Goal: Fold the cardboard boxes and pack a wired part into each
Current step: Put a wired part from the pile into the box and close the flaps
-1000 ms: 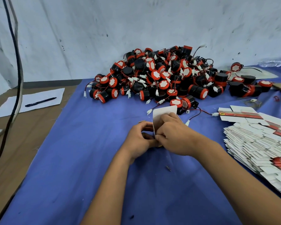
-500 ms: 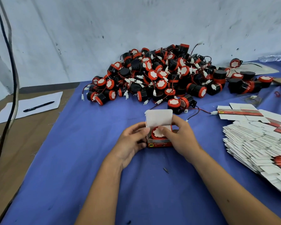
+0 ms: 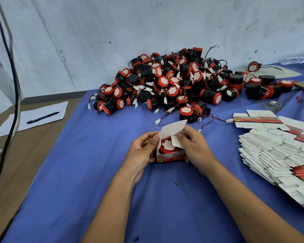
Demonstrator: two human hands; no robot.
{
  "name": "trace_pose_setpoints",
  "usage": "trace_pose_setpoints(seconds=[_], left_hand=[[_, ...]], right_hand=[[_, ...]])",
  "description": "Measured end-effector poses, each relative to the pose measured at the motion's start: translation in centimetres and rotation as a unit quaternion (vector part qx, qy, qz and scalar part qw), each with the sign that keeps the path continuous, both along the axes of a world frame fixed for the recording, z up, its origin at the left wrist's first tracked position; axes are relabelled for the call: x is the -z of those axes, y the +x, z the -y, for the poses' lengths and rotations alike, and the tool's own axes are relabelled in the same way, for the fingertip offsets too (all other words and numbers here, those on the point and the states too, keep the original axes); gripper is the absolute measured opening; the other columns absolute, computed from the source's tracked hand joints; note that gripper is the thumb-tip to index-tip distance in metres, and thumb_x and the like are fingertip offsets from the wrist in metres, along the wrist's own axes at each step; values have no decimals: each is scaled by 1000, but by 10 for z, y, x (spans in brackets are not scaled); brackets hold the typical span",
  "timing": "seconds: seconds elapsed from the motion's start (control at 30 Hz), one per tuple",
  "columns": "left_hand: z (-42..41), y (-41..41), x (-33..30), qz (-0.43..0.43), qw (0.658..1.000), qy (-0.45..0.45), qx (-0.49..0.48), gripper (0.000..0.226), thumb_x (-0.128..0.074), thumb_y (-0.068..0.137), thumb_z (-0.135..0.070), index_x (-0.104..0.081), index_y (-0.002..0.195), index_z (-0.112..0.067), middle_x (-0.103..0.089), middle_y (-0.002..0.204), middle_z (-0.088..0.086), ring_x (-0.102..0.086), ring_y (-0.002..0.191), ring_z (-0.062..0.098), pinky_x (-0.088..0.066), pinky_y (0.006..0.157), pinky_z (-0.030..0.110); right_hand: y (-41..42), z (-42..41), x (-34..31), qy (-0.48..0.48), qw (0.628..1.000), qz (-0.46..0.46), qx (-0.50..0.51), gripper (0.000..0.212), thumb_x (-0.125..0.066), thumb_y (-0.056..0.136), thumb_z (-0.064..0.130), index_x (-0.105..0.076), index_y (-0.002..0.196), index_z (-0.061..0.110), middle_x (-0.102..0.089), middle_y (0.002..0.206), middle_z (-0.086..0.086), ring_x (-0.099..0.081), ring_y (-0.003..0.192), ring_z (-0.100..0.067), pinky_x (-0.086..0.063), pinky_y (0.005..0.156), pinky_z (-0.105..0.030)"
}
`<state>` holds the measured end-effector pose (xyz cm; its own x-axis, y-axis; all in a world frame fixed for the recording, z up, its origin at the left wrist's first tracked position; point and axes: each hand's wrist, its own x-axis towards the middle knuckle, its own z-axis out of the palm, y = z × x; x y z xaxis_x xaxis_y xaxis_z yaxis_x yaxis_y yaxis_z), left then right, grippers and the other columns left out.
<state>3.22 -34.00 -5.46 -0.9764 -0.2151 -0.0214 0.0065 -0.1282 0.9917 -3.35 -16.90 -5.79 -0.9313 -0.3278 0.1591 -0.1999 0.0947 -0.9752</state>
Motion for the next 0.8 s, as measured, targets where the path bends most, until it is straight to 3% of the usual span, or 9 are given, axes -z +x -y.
trace_pose_setpoints(seconds=[0.07, 0.27, 0.4, 0.53, 0.6, 0.67, 0.73, 0.8], left_hand=[[1, 0, 1, -4, 1000, -6, 4, 15, -65, 100, -30, -79, 104, -28, -73, 82, -2, -57, 58, 6, -40, 46, 18], [-1, 1, 2, -13, 999, 30, -14, 39, -69, 84, -42, -74, 112, -14, -74, 87, 3, -63, 66, 7, -45, 49, 18], [-4, -1, 5, -15, 999, -36, -32, 22, -75, 93, -23, -75, 115, -18, -78, 97, 0, -71, 73, 10, -49, 52, 20], [-11, -8, 10, -27, 986, -123, -110, 22, -74, 91, -7, -78, 103, -26, -79, 96, -8, -75, 88, 12, -57, 67, 21], [-12, -9, 12, -37, 986, -106, -126, 25, -74, 89, -2, -78, 98, -26, -79, 96, -7, -74, 88, 9, -57, 67, 21], [-11, -9, 11, -39, 984, -92, -145, 32, -70, 88, 6, -79, 89, -24, -78, 98, -6, -73, 88, 12, -58, 66, 24], [-8, -8, 9, -29, 988, -67, -138, 36, -63, 87, 11, -80, 86, -20, -78, 104, 0, -74, 92, 21, -59, 65, 29], [-1, -5, 7, -17, 997, 1, -71, 40, -52, 90, 12, -81, 88, -15, -79, 107, 8, -72, 93, 27, -58, 67, 30]], right_hand=[[-2, 1, 1, 3, 999, 12, 41, 12, -54, 105, 25, -55, 116, 30, -72, 89, 0, -56, 54, -12, -42, 38, -27], [-1, 6, 2, 20, 995, -1, 93, 16, -60, 102, 27, -48, 112, 29, -73, 80, 0, -63, 57, -18, -45, 37, -29], [0, 6, 3, 28, 997, -25, 74, 19, -60, 101, 23, -49, 115, 31, -73, 86, -1, -63, 56, -10, -47, 39, -29], [5, 1, 0, 2, 996, -84, -28, 30, -53, 103, 6, -62, 122, 28, -73, 106, 5, -72, 91, -15, -61, 73, -38], [6, -4, -3, -37, 994, -61, -79, 31, -49, 104, 1, -69, 113, 23, -73, 95, 3, -69, 75, -16, -56, 61, -28], [6, -6, -4, -35, 994, -15, -99, 33, -45, 98, 4, -73, 103, 20, -70, 84, -8, -52, 60, -21, -42, 49, -26], [3, -8, -5, -39, 991, 33, -122, 40, -43, 81, 15, -76, 103, 15, -71, 99, -12, -50, 68, -25, -42, 52, -29], [2, -10, -7, -49, 988, 68, -131, 41, -52, 80, 33, -75, 103, 8, -66, 113, -17, -55, 71, -24, -45, 56, -31]])
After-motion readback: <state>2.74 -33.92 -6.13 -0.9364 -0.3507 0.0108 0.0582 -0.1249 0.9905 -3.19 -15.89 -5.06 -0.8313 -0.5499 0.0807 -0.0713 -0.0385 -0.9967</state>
